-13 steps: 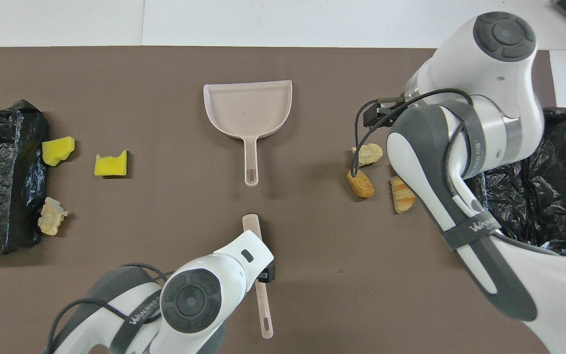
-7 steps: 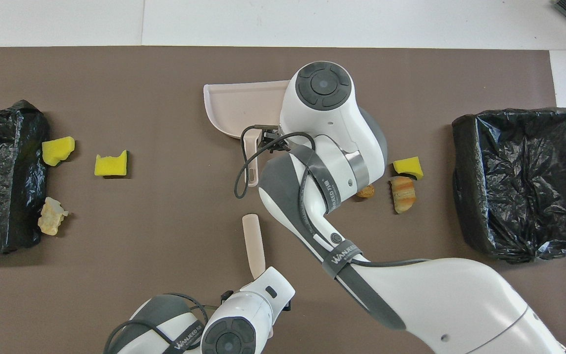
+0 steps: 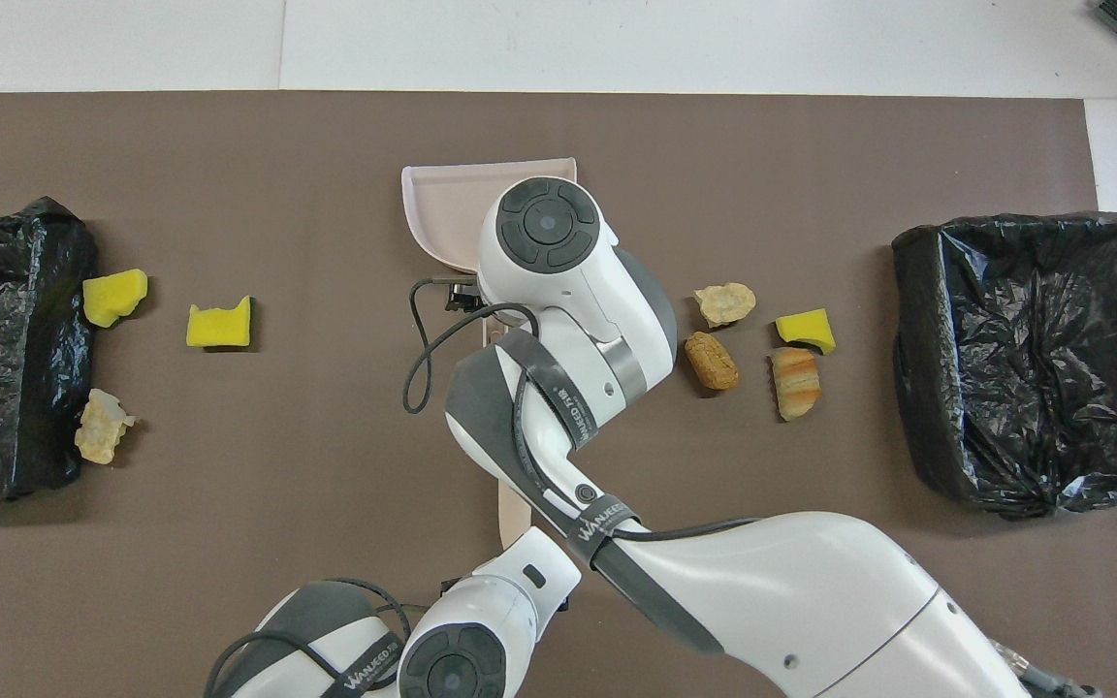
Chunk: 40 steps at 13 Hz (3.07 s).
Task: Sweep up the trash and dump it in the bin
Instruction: 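Reach the right gripper to the dustpan while the left gripper reaches the brush, then grasp the dustpan with the right gripper while the left gripper lifts the brush, then sweep the yellow sponges toward the dustpan with the left gripper's brush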
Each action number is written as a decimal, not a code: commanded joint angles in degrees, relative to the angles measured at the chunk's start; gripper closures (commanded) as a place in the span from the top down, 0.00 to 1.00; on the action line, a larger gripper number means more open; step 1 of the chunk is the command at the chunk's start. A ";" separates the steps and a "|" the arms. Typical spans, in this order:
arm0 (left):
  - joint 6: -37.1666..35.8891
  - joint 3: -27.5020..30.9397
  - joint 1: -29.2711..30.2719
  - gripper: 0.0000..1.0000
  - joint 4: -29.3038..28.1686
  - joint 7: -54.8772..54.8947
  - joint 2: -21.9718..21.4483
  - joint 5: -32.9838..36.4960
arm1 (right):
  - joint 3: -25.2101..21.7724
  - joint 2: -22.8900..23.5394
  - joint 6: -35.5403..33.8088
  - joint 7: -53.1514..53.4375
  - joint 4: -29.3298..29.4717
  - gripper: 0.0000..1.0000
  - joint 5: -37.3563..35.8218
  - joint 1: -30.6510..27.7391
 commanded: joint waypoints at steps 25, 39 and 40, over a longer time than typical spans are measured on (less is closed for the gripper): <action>-11.78 1.33 47.55 0.00 18.54 29.74 10.15 35.39 | 0.38 -18.42 -12.94 -61.60 -13.43 0.00 -1.05 -7.65; -17.87 0.89 40.02 0.00 25.39 30.55 11.94 18.31 | 0.29 -17.55 -9.26 -84.26 -20.38 0.00 0.45 -3.35; -21.39 0.81 39.66 0.00 26.10 30.64 9.92 16.20 | 0.29 -17.63 -9.70 -83.82 -20.12 0.00 0.45 -3.26</action>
